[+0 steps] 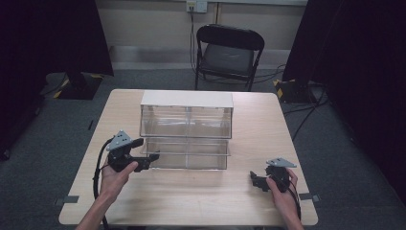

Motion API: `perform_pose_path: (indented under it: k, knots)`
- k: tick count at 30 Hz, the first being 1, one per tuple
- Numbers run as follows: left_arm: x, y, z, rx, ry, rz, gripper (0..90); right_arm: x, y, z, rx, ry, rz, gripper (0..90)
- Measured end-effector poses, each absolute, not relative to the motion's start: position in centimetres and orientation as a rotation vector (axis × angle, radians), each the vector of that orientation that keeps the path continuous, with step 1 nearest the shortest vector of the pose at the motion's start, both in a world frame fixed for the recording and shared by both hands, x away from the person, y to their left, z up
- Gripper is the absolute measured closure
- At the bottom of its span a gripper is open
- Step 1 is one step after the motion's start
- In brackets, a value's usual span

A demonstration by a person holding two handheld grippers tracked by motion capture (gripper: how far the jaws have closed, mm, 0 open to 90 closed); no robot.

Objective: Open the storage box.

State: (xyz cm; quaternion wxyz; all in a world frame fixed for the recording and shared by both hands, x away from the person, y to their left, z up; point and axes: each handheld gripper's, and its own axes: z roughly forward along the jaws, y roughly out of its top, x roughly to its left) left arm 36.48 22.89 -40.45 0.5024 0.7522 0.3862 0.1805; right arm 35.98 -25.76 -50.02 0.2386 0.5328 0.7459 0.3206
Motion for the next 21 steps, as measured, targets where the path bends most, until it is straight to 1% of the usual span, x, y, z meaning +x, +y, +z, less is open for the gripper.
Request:
perform_pose_path:
  k: [21]
  knots:
    - [36.73,22.76,-40.03,1.8,0.929,0.457,15.7,35.98,-25.76,-50.02,1.459,2.043,0.878,11.0]
